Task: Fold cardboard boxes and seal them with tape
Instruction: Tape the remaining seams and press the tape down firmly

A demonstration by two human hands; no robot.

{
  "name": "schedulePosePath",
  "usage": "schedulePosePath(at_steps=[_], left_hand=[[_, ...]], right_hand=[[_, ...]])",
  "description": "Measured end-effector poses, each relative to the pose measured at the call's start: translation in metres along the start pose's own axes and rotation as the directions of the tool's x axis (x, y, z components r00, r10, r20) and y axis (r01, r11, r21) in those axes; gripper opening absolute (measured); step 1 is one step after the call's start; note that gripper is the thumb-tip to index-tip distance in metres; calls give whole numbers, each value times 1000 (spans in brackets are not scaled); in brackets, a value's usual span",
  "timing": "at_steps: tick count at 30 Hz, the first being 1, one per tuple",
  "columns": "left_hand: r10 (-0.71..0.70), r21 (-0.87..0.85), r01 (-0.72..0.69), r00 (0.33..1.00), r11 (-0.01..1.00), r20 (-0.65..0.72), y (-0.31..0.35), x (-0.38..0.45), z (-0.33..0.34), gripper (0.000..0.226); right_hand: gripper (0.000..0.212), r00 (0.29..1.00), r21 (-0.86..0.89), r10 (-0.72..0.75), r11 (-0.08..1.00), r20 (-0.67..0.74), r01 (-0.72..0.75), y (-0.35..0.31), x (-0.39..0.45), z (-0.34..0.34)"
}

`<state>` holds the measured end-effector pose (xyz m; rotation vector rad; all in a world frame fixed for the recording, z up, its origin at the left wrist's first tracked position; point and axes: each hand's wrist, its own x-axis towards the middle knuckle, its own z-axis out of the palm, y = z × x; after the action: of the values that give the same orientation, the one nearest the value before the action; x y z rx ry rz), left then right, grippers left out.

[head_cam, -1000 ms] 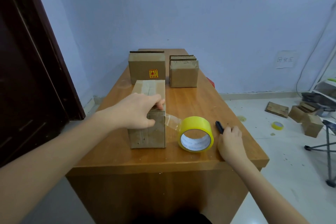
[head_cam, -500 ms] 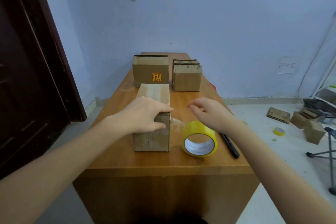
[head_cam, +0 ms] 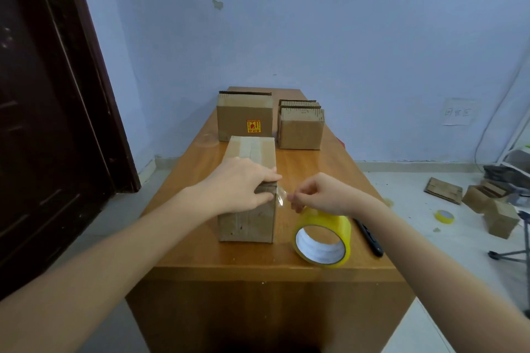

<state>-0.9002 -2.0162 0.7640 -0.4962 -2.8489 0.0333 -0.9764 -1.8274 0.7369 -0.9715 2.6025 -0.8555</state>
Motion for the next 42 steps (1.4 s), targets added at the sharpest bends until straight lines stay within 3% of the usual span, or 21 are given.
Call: schedulePosePath(at_steps=[6, 10, 21, 23, 26, 28, 31, 33, 36, 38, 42], left_hand=[[7, -2, -7, 1000, 1000, -15, 0, 0, 1, 46], [20, -8, -20, 999, 1000, -31, 2, 0, 1, 43], [32, -27, -33, 998, 999, -59, 2, -6, 1, 42], [35, -37, -38, 997, 999, -71, 1, -8, 1, 41], [33, -54, -36, 998, 998, -62, -3, -10, 3, 38], [16, -69, -20, 998, 997, -54, -5, -9, 3, 35], [14, -60, -17, 999, 998, -41, -3, -9, 3, 33], [14, -38, -15, 999, 999, -32, 1, -9, 1, 31], [23, 46, -23, 1000, 999, -16, 12, -8, -5, 30], [35, 159, -38, 999, 987, 18, 20, -5, -3, 27], [32, 433, -80, 993, 898, 117, 38, 7, 3, 23]], right_hand=[[29, 983, 69, 27, 998, -181, -15, 4, -14, 11], [29, 974, 41, 60, 998, -217, -53, 3, -19, 13], [28, 994, 165, 86, 984, -73, -74, -1, -23, 0], [27, 995, 106, 90, 991, -48, -84, -1, -23, -11], [27, 988, -176, 153, 973, 18, -148, 10, -28, -36], [27, 981, -202, 192, 962, 23, -184, 21, -39, -51], [27, 983, -30, 173, 984, -55, -174, 22, -54, -56], [27, 974, -12, 154, 987, -166, -158, 18, -49, -49], [25, 911, -155, 169, 958, -376, -242, 10, -36, -26], [24, 856, -327, 141, 884, -498, -336, -1, -30, -7], [14, 837, -525, 117, 731, -535, -437, -12, -20, 36]])
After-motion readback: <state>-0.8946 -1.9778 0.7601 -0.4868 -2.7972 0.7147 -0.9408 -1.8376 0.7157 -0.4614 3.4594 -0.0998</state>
